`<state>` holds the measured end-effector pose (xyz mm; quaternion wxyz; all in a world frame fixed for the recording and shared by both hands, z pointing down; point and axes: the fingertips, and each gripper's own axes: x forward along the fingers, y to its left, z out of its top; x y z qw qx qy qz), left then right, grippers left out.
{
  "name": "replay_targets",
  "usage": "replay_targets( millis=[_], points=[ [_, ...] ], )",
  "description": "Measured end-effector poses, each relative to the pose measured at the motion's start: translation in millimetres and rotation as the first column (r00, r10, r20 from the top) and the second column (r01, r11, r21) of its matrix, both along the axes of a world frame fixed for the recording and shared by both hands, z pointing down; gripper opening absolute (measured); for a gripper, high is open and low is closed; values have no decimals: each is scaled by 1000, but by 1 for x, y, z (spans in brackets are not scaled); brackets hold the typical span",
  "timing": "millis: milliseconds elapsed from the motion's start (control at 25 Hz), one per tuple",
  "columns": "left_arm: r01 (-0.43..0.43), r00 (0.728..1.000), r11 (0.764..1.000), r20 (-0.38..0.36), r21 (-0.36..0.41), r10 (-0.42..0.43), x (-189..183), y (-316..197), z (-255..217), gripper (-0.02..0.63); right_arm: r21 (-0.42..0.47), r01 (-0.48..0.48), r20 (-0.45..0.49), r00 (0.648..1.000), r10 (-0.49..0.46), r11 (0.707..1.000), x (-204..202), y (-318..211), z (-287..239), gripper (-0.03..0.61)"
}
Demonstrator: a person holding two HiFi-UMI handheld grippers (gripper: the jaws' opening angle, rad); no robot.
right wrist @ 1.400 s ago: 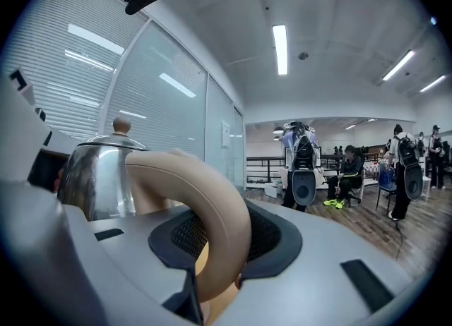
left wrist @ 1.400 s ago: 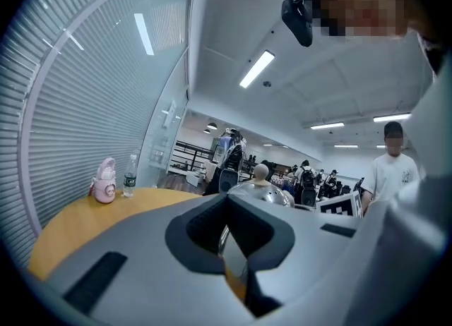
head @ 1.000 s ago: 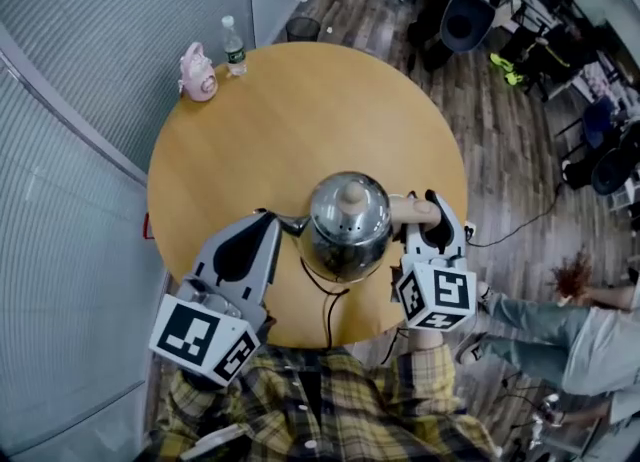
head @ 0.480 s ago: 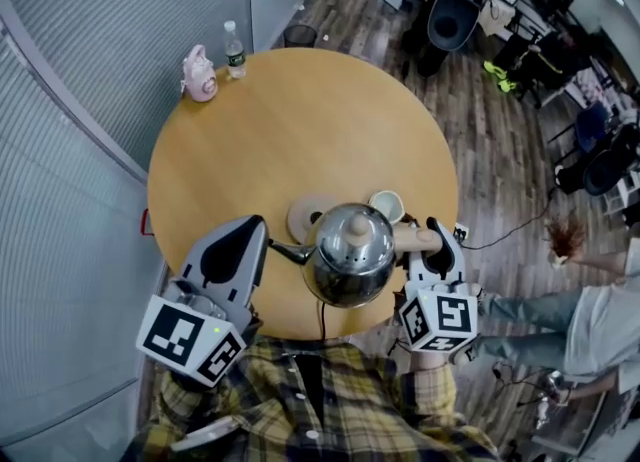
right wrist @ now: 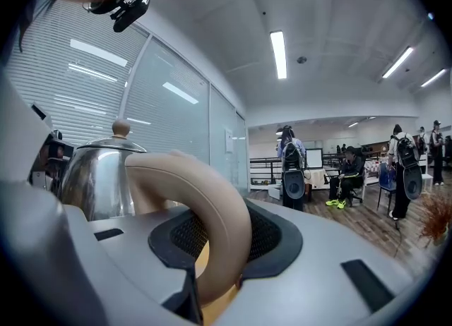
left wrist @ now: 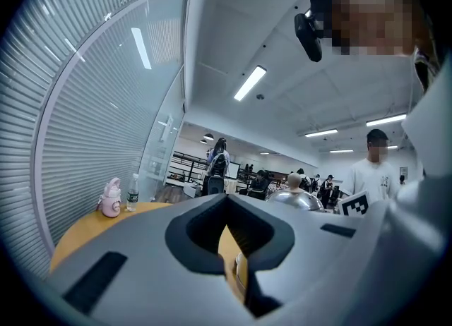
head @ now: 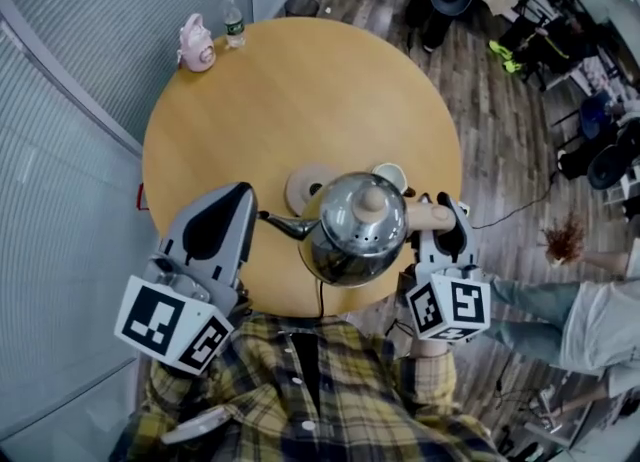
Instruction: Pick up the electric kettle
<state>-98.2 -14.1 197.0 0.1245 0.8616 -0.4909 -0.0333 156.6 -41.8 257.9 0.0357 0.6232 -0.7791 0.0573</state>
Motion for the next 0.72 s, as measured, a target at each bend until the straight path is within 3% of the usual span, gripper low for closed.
replay_targets(
  millis=[720],
  points=[
    [24, 1000, 1000, 14, -2, -24, 2, 7, -2, 3, 14, 18, 8, 1000, -18, 1000, -5, -1, -6, 127]
  ],
)
